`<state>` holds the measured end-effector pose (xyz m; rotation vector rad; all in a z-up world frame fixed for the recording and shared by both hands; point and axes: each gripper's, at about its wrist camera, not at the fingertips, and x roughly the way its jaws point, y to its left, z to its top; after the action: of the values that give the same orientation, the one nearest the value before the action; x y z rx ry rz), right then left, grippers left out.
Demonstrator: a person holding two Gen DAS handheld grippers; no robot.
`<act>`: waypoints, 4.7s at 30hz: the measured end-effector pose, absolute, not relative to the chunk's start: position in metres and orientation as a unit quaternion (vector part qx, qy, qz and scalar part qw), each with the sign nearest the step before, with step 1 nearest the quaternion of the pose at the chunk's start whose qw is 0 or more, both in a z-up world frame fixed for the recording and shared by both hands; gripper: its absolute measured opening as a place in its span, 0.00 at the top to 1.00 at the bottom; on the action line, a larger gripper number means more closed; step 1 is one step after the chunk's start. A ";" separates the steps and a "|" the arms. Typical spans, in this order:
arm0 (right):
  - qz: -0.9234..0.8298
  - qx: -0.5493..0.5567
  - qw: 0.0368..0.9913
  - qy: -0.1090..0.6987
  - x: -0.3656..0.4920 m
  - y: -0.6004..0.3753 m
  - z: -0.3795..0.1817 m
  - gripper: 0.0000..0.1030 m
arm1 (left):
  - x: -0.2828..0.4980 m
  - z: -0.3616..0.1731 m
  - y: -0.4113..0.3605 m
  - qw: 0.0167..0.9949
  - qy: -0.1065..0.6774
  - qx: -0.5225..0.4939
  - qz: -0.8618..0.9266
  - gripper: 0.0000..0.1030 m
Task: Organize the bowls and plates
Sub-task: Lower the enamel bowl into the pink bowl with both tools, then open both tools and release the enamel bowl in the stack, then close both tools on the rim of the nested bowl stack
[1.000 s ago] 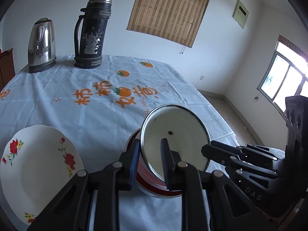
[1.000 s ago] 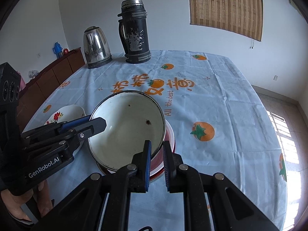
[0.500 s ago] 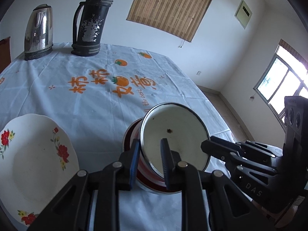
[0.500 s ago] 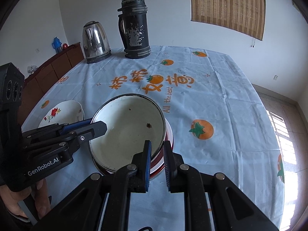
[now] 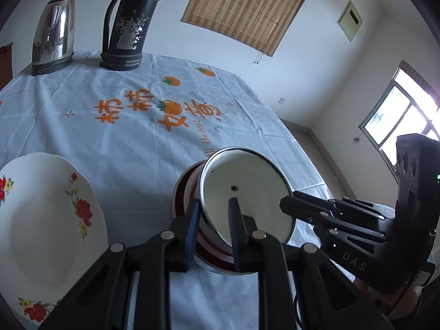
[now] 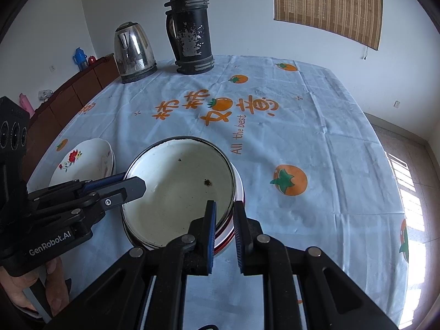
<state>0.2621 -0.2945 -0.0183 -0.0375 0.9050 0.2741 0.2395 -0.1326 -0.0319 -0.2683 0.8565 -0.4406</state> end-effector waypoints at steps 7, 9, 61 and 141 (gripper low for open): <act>0.132 -0.020 0.887 0.442 0.266 -0.293 -0.020 0.86 | 0.241 -0.035 -0.135 0.876 0.418 -0.124 -0.206 0.83; 0.133 -0.021 0.886 0.443 0.266 -0.292 -0.021 0.86 | 0.241 -0.035 -0.134 0.877 0.418 -0.123 -0.204 0.83; 0.119 -0.054 0.896 0.424 0.261 -0.290 -0.019 0.85 | 0.240 -0.038 -0.140 0.878 0.414 -0.109 -0.214 0.84; 0.141 0.071 0.935 0.319 0.248 -0.316 -0.062 0.49 | 0.232 -0.055 -0.149 0.899 0.399 -0.069 -0.167 0.35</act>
<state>0.2480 -0.3162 -0.0625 0.1458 0.6516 0.2878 0.2324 -0.1489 -0.0547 -0.1420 0.8262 -0.3460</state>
